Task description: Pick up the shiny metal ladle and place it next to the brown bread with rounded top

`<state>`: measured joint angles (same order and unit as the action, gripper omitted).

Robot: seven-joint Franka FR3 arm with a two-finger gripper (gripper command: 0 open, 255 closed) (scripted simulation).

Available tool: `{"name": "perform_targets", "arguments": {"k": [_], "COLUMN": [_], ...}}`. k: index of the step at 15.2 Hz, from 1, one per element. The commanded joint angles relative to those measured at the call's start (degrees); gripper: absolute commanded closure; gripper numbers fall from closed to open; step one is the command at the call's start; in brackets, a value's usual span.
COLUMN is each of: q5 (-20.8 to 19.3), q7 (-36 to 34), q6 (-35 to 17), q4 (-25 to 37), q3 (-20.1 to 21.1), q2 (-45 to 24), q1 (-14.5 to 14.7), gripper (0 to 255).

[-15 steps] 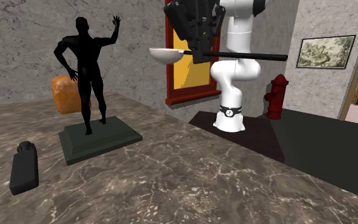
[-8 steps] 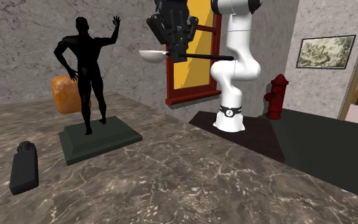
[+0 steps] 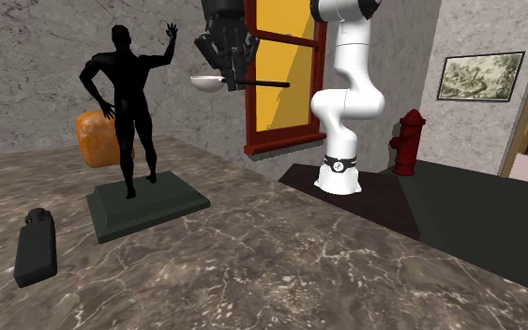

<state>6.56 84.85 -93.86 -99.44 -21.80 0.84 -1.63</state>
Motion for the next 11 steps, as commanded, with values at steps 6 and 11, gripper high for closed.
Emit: {"name": "perform_targets", "arguments": {"k": [6, 11], "q5": [-2.5, -3.7], "q7": [8.3, 14.8], "q6": [0.6, 1.4], "q4": [-3.7, -3.8], "q3": [-4.4, -8.1], "q2": [3.8, 4.2], "q1": [-4.2, -7.2], "gripper": [255, 255]}}
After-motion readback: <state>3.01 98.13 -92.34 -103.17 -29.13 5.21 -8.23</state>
